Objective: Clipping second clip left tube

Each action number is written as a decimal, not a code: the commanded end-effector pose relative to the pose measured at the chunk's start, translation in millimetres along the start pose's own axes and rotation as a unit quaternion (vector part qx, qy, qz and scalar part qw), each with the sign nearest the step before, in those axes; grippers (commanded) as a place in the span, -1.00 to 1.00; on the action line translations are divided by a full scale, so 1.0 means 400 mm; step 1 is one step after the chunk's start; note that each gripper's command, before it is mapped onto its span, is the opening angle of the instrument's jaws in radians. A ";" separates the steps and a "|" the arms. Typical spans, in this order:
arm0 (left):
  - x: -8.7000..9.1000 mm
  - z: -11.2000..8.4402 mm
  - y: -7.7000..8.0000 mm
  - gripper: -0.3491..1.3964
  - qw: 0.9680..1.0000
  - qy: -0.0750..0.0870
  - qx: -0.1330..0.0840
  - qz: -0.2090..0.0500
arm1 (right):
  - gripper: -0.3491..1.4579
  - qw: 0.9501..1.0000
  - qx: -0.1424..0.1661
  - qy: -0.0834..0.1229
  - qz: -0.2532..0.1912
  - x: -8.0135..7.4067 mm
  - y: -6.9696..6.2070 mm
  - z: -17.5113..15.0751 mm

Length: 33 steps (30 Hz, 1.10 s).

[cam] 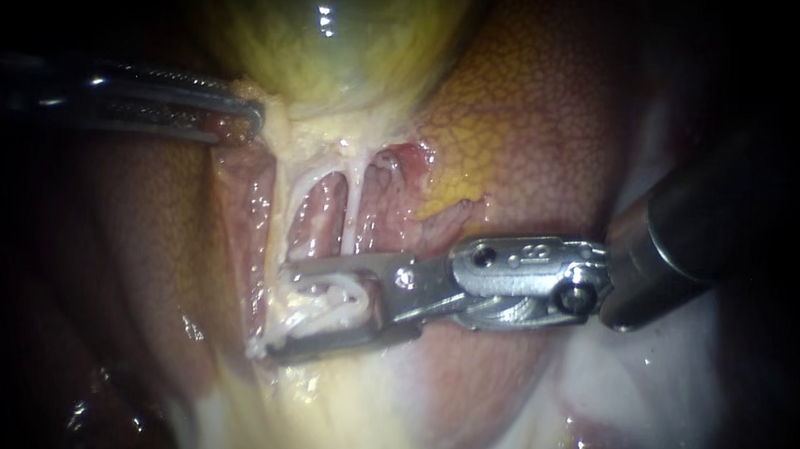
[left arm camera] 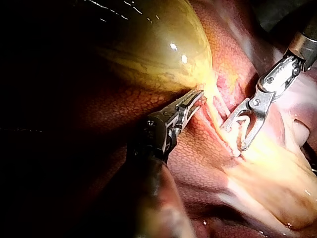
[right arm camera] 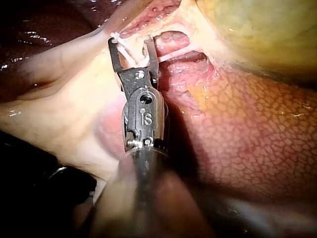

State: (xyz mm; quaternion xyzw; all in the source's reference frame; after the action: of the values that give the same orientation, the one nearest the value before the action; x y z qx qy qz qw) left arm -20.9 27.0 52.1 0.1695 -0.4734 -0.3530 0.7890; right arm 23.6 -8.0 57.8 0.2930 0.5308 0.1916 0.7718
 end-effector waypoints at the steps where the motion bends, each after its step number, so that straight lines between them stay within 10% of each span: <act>1: 0.0000 0.0000 0.0000 -1.00 1.000 0.000 0.000 0.000 | -0.15 1.000 0.000 0.000 0.000 0.0000 0.0000 0.0000; 22: 0.0001 -0.0002 0.0001 -1.00 1.000 0.000 0.000 0.000 | -0.14 1.000 0.015 0.020 0.014 0.0111 -0.0048 -0.0140; 33: 0.0001 -0.0002 0.0001 -1.00 1.000 0.000 0.000 0.000 | -0.14 1.000 0.015 0.023 0.013 0.0099 -0.0031 -0.0180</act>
State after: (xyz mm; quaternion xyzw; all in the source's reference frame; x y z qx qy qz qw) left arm -20.8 27.0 52.1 0.1695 -0.4731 -0.3533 0.7891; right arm 18.3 -4.7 52.4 0.3064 0.5474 0.2006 0.7525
